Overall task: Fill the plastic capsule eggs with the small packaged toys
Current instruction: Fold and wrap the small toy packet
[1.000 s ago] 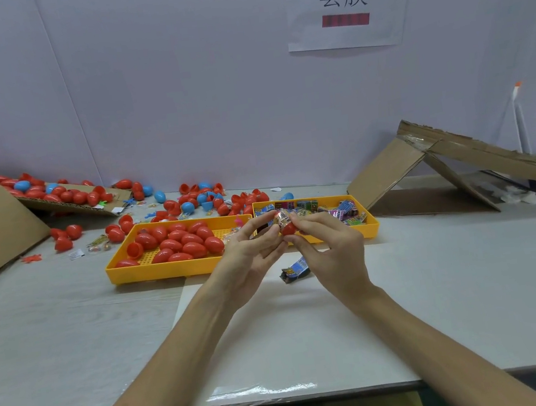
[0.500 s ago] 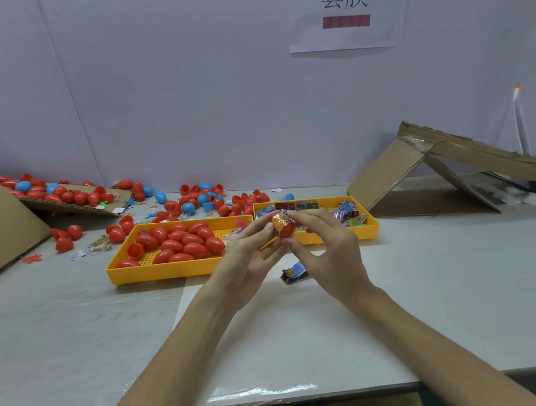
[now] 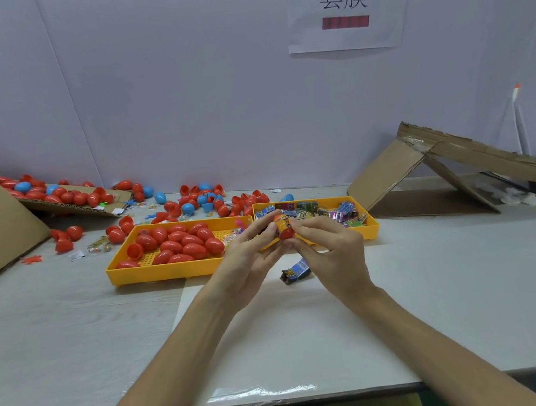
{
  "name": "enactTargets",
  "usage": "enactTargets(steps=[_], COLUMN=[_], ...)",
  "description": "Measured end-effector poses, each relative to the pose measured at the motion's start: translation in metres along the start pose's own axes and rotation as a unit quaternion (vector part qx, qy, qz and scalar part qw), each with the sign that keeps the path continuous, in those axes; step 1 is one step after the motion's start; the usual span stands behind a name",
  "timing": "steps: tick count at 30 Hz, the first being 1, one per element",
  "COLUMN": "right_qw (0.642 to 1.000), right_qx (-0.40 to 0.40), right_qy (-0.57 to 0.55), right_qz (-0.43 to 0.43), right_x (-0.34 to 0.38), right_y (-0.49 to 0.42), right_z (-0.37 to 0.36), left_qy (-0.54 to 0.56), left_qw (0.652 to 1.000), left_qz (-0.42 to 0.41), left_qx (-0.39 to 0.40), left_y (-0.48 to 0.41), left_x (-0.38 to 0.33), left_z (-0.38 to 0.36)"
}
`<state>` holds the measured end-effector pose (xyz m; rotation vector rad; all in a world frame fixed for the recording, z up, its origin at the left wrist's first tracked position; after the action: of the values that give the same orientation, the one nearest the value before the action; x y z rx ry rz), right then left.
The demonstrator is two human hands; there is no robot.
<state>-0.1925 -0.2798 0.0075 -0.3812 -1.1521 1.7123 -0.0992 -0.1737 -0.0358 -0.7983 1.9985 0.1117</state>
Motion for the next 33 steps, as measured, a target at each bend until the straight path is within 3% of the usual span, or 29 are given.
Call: enactTargets(steps=[10, 16, 24, 33], right_qw=[0.999, 0.989, 0.990, 0.990], right_qx=[0.020, 0.016, 0.096, 0.095], right_qy=[-0.035, -0.124, -0.085, -0.079], right_qz=[-0.007, -0.081, -0.066, -0.071], right_x=[0.000, -0.016, -0.014, -0.013], right_y=[-0.002, -0.001, -0.002, -0.002], right_z=[-0.005, -0.007, -0.020, -0.017], left_qy=[0.000, -0.010, -0.006, -0.014], left_qw=[1.000, 1.000, 1.000, 1.000], left_qz=[0.000, -0.009, -0.013, -0.002], left_qx=[-0.013, -0.005, -0.017, -0.004], left_y=[0.003, 0.001, -0.001, 0.001], left_x=[0.000, -0.001, 0.000, -0.001], left_z=[0.003, 0.004, 0.008, 0.002])
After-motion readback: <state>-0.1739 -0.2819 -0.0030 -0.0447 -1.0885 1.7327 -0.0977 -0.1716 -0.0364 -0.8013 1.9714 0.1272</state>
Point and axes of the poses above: each hand's wrist, its own y-axis away from the middle knuckle, its own z-axis out of the back of the hand, x = y × z, the point moved 8 cm from there along -y, towards the middle knuckle, and after that the axes turned 12 degrees about x, right-handed, at the moved point
